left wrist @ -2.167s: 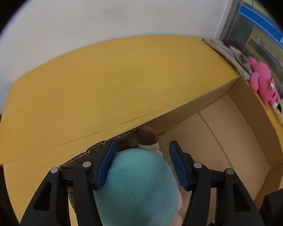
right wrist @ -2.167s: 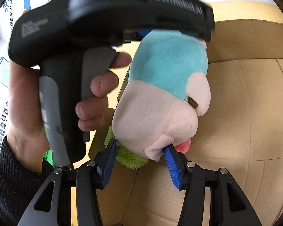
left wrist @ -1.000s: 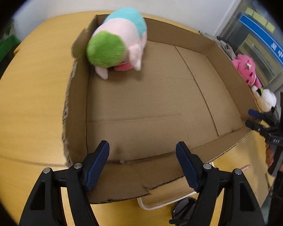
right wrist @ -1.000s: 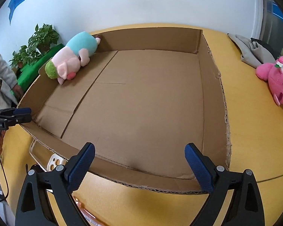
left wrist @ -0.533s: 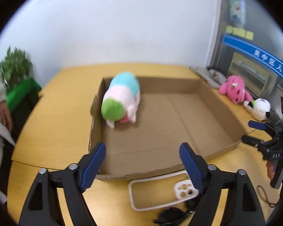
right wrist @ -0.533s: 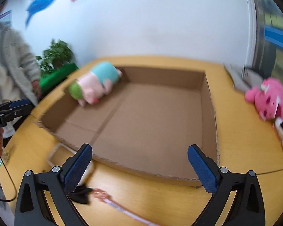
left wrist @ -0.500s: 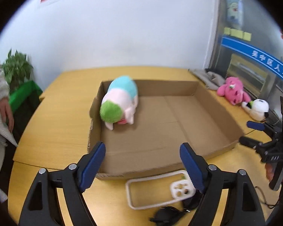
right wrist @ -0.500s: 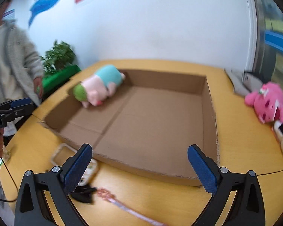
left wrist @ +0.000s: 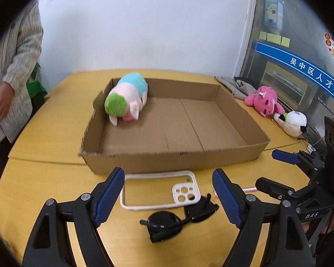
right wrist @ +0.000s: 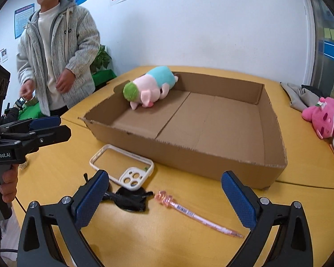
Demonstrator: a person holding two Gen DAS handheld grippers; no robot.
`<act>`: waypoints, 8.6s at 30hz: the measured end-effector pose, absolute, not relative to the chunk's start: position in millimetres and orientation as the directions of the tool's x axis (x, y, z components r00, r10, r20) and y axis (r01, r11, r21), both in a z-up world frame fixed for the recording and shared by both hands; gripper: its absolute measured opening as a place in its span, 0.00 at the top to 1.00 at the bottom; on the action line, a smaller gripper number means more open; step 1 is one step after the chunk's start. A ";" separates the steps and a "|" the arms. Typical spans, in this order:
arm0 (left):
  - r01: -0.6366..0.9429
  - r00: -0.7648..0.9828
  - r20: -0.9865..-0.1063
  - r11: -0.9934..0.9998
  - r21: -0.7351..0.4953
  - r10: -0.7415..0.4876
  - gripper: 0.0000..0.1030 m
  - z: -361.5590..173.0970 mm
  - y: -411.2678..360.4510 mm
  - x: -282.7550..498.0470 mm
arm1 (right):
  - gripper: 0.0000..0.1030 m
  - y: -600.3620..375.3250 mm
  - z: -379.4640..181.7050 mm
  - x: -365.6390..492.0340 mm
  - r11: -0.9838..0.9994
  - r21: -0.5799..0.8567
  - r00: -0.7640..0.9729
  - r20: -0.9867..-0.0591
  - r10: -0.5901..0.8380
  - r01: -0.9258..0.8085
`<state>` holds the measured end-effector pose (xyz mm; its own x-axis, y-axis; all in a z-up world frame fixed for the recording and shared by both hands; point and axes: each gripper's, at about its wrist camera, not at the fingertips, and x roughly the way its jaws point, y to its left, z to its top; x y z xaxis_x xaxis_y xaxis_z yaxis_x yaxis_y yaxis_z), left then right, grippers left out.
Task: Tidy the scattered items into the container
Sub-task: 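Withdraw both grippers from the box toward the white phone case, then close both grippers on the rim of the white-framed phone case, then lift the phone case with both grippers and carry it into the box, then open both grippers to release the phone case inside the box, then withdraw both grippers from the box toward the items on the table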
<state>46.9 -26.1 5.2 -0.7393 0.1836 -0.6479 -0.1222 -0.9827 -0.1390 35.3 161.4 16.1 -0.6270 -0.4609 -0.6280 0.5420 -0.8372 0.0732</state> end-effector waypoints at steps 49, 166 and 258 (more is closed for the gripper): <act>-0.057 -0.622 -0.741 -0.958 -0.279 0.253 0.21 -48.1 -58.8 22.2 | 0.00 157.0 -10.1 25.2 -0.861 0.147 -0.569 -0.694 -0.441 0.487; -0.150 -0.631 -0.718 -0.954 -0.258 0.293 0.95 30.6 -28.6 -262.9 | 0.90 119.6 52.7 -267.4 -0.911 0.023 -0.620 -0.726 -0.298 0.411; -0.099 -0.766 -0.625 -0.989 -0.113 0.148 0.22 39.7 -10.0 8.9 | 0.01 179.9 78.7 -26.8 -0.922 0.020 -0.718 -0.621 -0.315 0.386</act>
